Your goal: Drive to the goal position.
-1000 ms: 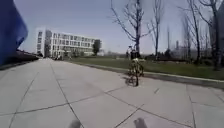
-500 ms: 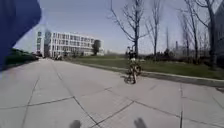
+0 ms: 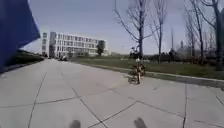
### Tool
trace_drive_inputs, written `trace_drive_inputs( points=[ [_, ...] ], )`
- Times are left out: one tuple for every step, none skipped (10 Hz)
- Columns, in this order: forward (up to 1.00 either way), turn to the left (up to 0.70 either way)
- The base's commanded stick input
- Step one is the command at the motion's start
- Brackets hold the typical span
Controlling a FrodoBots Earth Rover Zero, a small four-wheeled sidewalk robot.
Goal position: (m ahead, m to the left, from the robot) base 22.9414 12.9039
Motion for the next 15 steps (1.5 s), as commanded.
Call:
trace_drive_inputs(
  points=[
    [0.70,0.35],
    [0.70,0.35],
    [0.70,0.35],
    [0.70,0.35],
    [0.70,0.35],
    [0.70,0.35],
    [0.70,0.35],
    [0.70,0.35],
    [0.70,0.35],
    [0.70,0.35],
    [0.70,0.35],
    [0.70,0.35],
    [0.70,0.35],
    [0.70,0.35],
    [0.70,0.35]
  ],
)
